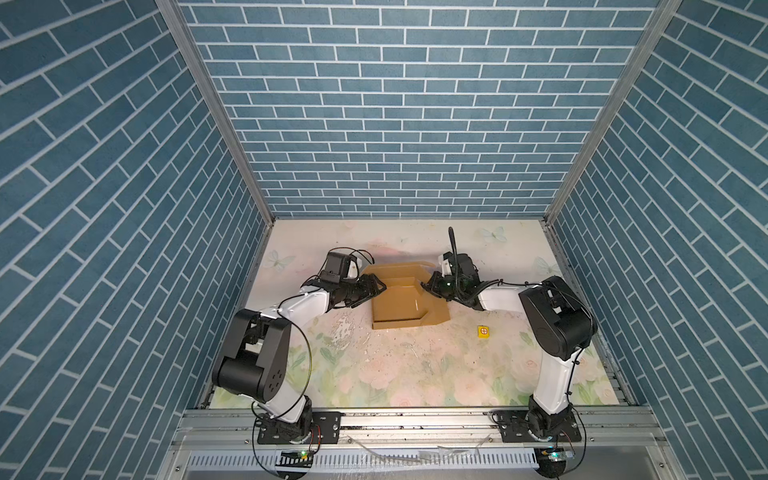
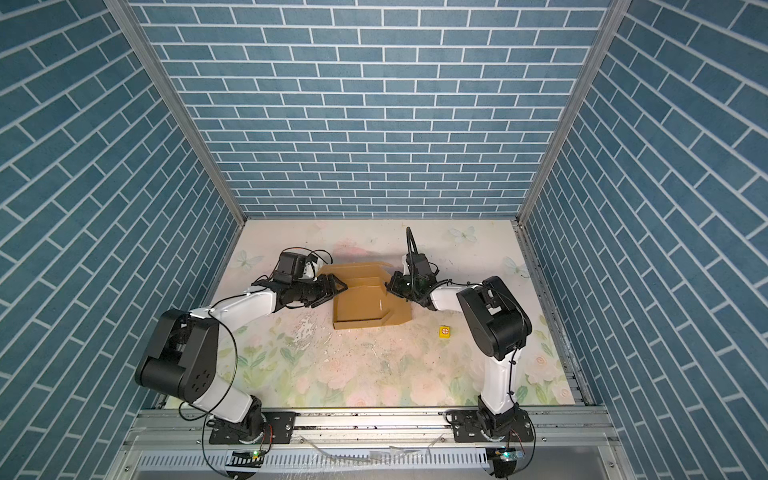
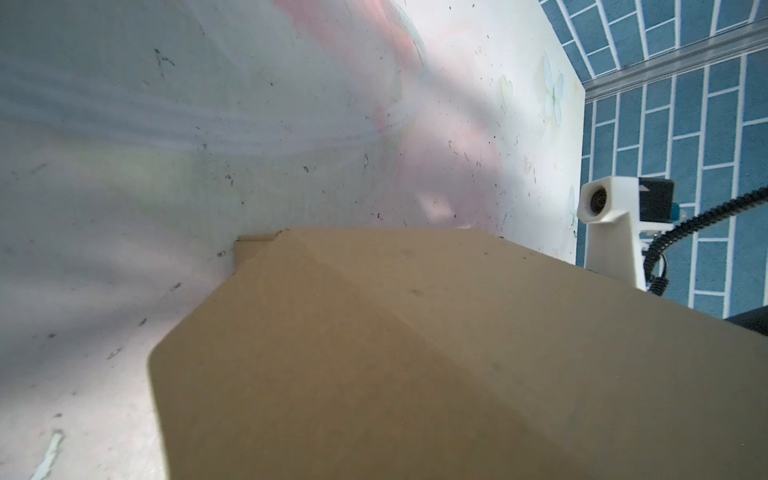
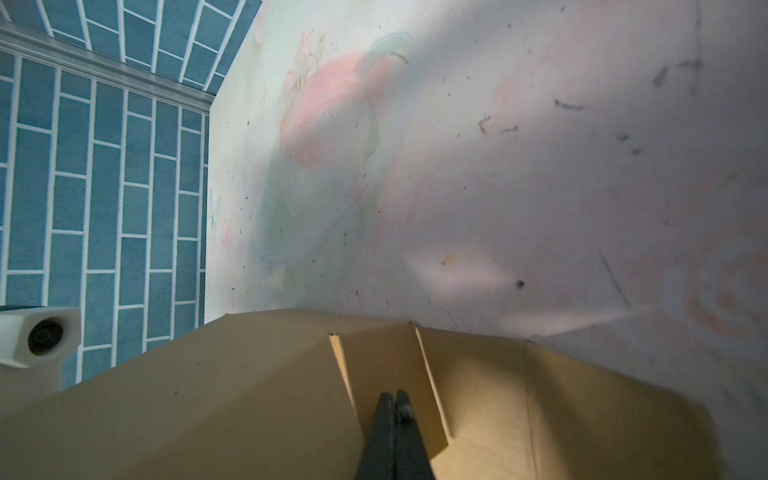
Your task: Fold the paper box
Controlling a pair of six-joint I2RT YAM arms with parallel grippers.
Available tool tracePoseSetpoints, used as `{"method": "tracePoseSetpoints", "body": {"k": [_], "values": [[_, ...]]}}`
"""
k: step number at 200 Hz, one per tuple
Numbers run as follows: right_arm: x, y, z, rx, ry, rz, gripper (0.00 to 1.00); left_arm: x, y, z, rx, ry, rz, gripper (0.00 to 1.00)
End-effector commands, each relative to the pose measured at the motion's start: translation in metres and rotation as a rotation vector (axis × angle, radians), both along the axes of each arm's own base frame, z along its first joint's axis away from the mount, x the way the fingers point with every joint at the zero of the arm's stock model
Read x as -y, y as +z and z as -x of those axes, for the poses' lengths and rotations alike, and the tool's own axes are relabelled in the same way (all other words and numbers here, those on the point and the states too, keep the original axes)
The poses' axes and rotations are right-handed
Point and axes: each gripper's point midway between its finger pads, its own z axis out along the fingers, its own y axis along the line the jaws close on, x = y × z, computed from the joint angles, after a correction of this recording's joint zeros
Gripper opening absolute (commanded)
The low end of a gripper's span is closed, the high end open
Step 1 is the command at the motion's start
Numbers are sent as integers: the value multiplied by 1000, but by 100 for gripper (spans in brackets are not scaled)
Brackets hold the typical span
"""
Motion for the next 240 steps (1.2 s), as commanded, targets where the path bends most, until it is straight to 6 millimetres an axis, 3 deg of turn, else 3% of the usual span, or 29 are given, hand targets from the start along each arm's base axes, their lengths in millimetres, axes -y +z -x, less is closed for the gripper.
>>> {"method": "tracePoseSetpoints", "body": {"k": [1,36,143,240], "values": [[-6,15,1,-5,-27,-78,0,7,-3,6,-9,-17,10,73],[-9,14,0,-24,-50,-131,0,10,-5,7,-13,-19,8,73],[14,2,-2,-61,-197,-211,0,9,-6,9,-16,-12,6,72],[-19,8,-2,-99,-137,-263,0,19,-2,8,-7,-26,32,69]]}}
